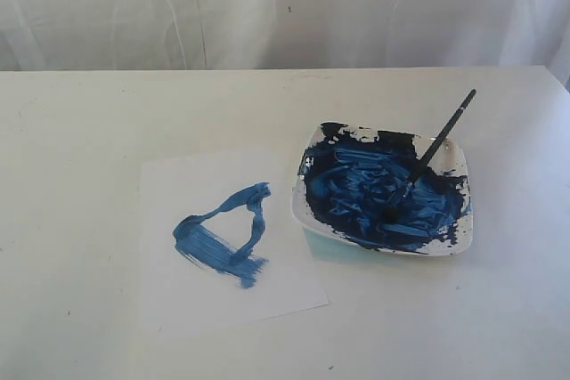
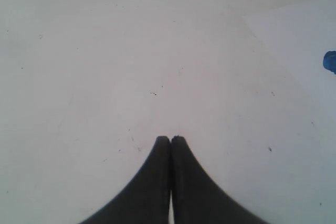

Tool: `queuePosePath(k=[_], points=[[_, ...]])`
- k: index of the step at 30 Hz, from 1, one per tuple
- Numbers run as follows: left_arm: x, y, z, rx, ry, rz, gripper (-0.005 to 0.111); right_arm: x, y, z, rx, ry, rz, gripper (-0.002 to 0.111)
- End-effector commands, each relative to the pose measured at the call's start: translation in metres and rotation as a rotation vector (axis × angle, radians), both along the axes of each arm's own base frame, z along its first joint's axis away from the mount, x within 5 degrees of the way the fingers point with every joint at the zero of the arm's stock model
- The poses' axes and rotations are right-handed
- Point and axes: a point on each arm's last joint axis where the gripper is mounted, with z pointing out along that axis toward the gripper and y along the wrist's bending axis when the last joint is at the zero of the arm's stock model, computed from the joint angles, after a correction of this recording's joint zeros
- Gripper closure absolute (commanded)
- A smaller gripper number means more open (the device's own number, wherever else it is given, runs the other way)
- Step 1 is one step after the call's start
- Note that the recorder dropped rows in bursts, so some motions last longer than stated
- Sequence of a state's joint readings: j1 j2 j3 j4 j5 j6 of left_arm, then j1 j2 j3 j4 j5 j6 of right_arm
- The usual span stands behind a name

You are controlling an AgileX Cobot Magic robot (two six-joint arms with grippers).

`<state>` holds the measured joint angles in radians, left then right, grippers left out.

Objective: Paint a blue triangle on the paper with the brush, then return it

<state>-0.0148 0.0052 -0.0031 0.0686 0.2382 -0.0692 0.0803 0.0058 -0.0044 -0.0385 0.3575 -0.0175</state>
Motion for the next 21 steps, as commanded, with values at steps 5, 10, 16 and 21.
queuePosePath(k=[5,10,16,21], points=[[-0.0004,-0.0002,-0.0013,-0.009,0.005,0.002,0.107,-0.0004,0.0033,-0.0006,-0.004,-0.008,0.063,0.108],[-0.0004,-0.0002,-0.0013,-0.009,0.005,0.002,0.107,-0.0004,0.0033,-0.0006,-0.004,-0.008,0.063,0.108],[-0.0004,-0.0002,-0.0013,-0.009,0.005,0.002,0.107,-0.0004,0.0033,-0.0006,-0.004,-0.008,0.063,0.108],[-0.0004,-0.0002,-0.0013,-0.009,0.005,0.002,0.107,-0.0004,0.0033,-0.0006,-0.004,-0.008,0.063,0.108]])
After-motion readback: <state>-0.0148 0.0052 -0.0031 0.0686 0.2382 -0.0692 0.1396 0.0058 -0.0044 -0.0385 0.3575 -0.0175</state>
